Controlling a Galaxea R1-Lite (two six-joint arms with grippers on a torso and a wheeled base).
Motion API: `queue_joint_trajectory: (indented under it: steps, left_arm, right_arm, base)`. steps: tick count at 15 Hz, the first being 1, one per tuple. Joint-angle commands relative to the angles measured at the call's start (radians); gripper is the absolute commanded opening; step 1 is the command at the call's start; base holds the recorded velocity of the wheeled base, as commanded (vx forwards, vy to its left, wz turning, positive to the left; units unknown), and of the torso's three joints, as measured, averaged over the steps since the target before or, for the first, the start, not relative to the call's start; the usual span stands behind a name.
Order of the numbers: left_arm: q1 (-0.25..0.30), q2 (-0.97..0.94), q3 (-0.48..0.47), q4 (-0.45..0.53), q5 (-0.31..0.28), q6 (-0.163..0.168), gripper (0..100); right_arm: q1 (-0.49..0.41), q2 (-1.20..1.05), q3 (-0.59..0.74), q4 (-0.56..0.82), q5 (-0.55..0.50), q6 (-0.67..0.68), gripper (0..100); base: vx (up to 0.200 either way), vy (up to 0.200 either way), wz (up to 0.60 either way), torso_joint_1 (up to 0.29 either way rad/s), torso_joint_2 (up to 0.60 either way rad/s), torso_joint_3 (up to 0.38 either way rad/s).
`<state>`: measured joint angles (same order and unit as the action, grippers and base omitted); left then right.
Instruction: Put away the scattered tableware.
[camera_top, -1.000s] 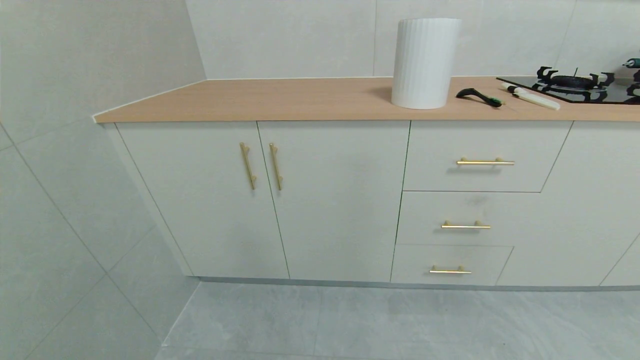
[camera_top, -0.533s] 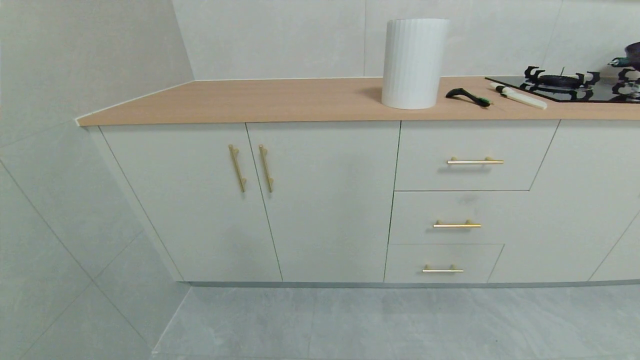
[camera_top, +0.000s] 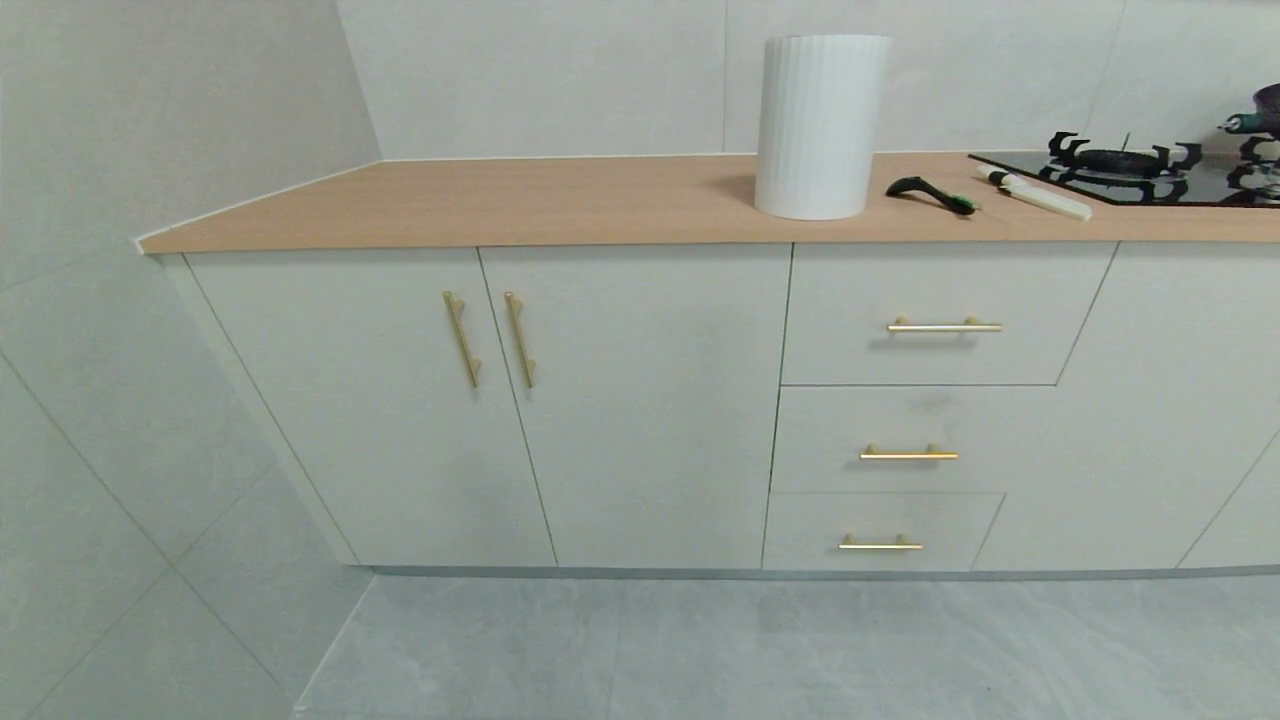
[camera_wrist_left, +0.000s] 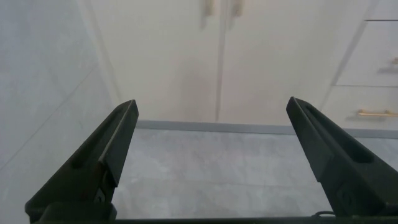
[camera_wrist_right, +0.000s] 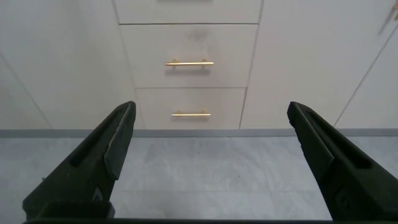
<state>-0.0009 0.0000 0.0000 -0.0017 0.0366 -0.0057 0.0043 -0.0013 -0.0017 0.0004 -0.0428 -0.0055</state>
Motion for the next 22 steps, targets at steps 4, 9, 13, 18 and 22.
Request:
queue_joint_trajectory:
  steps: [4,9,13,18,22]
  left_arm:
    - [0.001,0.000,0.000,0.000,0.000,-0.002,100]
    - [-0.001,0.000,0.000,0.000,0.000,-0.002,100]
    - [-0.001,0.000,0.000,0.000,0.000,0.000,100]
    - [-0.001,0.000,0.000,0.000,0.000,0.000,100]
    - [-0.001,0.000,0.000,0.000,0.000,-0.002,100]
  right_arm:
    - [0.000,0.001,0.000,0.000,0.000,-0.002,100]
    - [0.000,0.001,0.000,0.000,0.000,-0.002,100]
    - [0.000,0.001,0.000,0.001,0.000,-0.002,100]
    - [0.000,0.001,0.000,0.000,0.000,-0.002,100]
    - [0.000,0.001,0.000,0.000,0.000,-0.001,100]
  base:
    - [0.000,-0.150,0.00,0.003,0.00,0.002]
    - [0.000,0.000,0.00,0.000,0.00,0.000]
    - [0.200,0.000,0.00,-0.001,0.00,0.002]
    - [0.200,0.000,0.00,0.003,0.00,0.002]
    - [0.150,0.000,0.00,0.001,0.00,0.001]
